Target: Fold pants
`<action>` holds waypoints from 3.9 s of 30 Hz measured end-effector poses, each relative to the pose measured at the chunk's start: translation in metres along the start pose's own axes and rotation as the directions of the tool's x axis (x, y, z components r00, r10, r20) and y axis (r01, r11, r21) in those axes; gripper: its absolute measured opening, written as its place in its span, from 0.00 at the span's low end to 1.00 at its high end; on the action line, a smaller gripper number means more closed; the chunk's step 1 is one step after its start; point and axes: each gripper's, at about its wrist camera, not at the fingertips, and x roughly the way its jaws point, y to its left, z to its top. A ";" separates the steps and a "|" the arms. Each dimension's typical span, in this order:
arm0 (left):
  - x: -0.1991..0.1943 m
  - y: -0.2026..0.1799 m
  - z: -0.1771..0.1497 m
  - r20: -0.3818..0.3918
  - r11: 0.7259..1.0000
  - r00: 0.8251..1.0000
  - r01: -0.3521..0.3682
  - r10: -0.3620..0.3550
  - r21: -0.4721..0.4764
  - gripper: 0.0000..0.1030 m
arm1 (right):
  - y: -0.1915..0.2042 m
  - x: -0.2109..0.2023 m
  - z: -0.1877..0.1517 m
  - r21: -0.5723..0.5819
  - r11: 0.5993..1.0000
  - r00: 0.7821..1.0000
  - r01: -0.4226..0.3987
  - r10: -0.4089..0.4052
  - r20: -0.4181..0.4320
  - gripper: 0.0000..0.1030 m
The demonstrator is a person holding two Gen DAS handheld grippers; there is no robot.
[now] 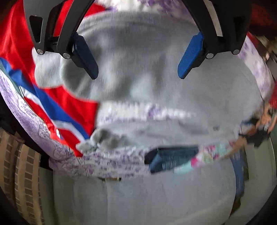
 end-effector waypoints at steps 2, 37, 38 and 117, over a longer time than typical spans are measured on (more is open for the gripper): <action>-0.017 -0.024 -0.015 0.097 0.971 0.985 -0.159 0.143 0.181 0.83 | -0.001 0.006 0.013 0.001 1.000 1.000 -0.011 0.011 0.019 0.91; 0.111 -0.106 -0.033 0.315 0.414 0.896 -0.427 0.312 0.804 0.32 | 0.072 0.303 0.215 -0.515 0.786 0.930 -0.342 0.203 -0.307 0.86; 0.110 -0.105 -0.030 0.302 0.436 0.902 -0.417 0.309 0.798 0.32 | 0.070 0.314 0.212 -0.492 0.789 0.915 -0.368 0.212 -0.344 0.82; 0.028 -0.066 -0.236 0.249 0.676 0.950 -0.310 0.189 0.668 0.96 | 0.077 0.045 -0.036 -0.205 0.963 0.983 -0.174 0.157 -0.093 0.70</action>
